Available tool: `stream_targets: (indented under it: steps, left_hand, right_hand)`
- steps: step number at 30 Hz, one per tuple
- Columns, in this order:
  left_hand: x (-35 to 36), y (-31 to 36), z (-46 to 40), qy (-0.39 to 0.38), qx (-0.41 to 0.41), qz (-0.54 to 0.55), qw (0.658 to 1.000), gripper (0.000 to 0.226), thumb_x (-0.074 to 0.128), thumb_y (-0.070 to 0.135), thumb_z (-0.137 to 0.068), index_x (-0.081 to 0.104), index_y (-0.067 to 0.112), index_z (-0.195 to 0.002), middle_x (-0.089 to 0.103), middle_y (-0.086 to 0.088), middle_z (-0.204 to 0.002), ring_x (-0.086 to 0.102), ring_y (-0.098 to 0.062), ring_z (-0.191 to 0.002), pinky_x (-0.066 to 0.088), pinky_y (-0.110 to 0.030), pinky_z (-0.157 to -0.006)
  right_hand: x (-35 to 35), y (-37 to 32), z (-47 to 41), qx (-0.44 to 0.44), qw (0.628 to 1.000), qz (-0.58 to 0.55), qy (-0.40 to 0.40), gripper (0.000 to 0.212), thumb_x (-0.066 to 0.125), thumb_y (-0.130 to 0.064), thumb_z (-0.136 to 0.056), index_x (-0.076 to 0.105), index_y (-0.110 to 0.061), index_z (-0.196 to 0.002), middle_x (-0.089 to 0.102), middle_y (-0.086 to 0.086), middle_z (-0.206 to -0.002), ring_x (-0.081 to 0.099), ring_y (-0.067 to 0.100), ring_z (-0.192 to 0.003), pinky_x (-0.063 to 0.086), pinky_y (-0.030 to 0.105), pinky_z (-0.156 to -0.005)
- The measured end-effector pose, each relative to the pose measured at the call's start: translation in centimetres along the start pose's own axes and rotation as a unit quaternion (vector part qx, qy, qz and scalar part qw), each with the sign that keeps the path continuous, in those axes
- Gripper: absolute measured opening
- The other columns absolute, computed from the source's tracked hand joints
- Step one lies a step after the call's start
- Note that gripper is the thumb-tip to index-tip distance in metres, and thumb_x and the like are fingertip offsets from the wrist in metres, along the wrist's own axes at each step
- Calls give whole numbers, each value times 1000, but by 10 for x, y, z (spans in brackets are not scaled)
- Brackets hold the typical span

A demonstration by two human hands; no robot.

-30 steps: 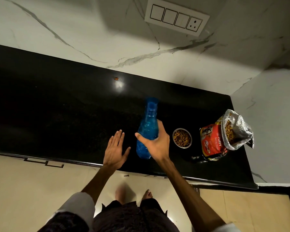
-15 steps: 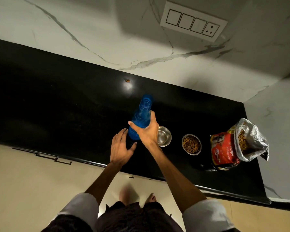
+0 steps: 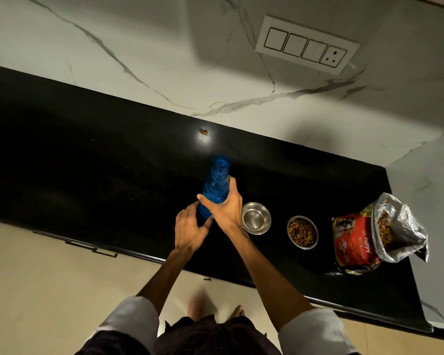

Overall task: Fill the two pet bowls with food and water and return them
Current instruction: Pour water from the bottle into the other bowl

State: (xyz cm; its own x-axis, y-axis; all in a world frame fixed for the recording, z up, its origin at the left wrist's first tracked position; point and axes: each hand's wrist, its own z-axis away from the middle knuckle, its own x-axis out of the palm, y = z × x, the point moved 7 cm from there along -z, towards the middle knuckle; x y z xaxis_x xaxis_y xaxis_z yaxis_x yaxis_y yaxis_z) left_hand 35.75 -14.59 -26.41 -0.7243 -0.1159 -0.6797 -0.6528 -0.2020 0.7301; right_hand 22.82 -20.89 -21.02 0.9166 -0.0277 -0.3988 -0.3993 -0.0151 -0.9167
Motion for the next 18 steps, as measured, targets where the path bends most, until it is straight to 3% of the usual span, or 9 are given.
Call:
stream_targets:
  steps: [8, 14, 18]
  left_hand:
    - [3, -1, 3, -3, -17, 4, 1000, 62, 74, 32, -92, 51, 3, -144, 64, -17, -134, 60, -33, -126, 43, -49, -111]
    - [5, 3, 9, 25, -26, -12, 999, 62, 75, 31, -93, 53, 3, -144, 61, -16, -141, 57, -32, -130, 38, -50, -115]
    - [8, 10, 18, 53, -38, -24, 998, 55, 76, 29, -91, 57, 3, -137, 62, -14, -136, 59, -31, -126, 38, -49, -113]
  right_hand:
    - [-7, 2, 6, -3, 999, 24, -29, 89, 94, -52, -64, 45, -39, -137, 64, -17, -127, 62, 2, -117, 53, 22, -96]
    - [-31, 18, 16, 5, 999, 31, -29, 87, 95, -43, -70, 51, -27, -144, 62, -12, -140, 56, 2, -130, 46, 24, -105]
    - [-52, 29, 24, 24, 999, 25, -17, 80, 94, -42, -73, 56, -25, -142, 61, -13, -139, 56, 2, -128, 46, 24, -103]
